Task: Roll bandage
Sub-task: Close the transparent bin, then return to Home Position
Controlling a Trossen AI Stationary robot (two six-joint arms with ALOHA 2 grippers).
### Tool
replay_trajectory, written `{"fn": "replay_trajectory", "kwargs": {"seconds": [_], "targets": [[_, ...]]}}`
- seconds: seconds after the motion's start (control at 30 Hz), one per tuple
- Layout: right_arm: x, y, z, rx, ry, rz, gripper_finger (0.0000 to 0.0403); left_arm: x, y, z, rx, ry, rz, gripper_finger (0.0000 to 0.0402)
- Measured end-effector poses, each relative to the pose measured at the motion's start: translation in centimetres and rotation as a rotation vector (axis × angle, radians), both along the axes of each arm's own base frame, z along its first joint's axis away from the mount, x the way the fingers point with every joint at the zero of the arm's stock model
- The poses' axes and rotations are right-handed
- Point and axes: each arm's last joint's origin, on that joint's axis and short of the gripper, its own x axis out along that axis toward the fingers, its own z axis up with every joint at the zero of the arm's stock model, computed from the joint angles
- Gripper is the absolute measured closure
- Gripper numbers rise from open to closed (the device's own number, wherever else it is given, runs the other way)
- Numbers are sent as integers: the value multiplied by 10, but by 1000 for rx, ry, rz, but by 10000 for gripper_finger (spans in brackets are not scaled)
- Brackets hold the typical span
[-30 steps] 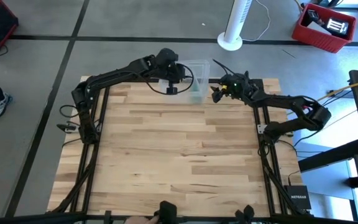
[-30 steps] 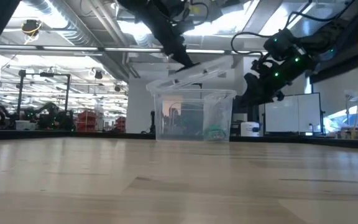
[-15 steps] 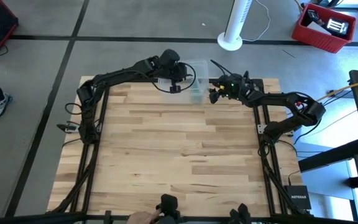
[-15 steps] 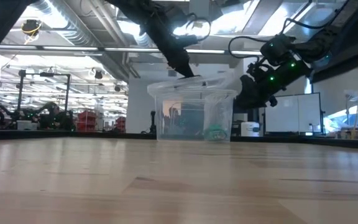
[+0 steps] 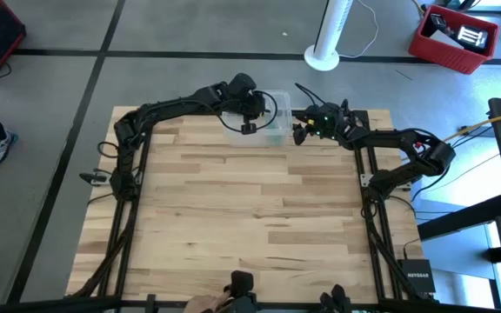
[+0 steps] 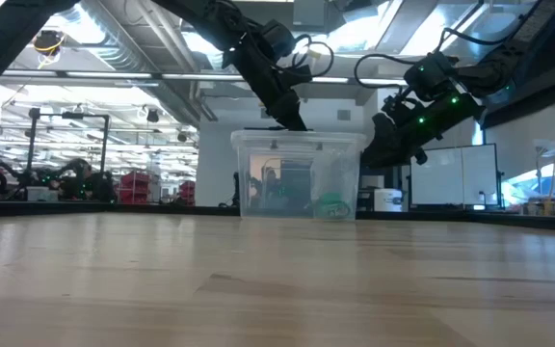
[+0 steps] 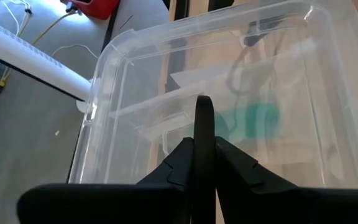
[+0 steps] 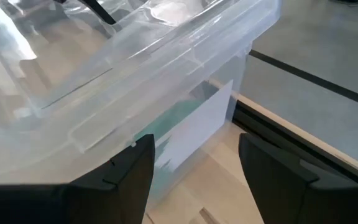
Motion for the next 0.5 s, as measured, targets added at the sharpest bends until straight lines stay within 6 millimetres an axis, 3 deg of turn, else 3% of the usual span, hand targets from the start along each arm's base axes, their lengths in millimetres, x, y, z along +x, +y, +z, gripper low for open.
{"fn": "replay_trajectory", "kwargs": {"seconds": [0.3,0.5], "targets": [[0,0,-1,6,7,1,166,-1,-1,1,-9,1,10,354],[0,0,-1,10,10,0,166,-1,-6,2,-17,9,6,294]]}}
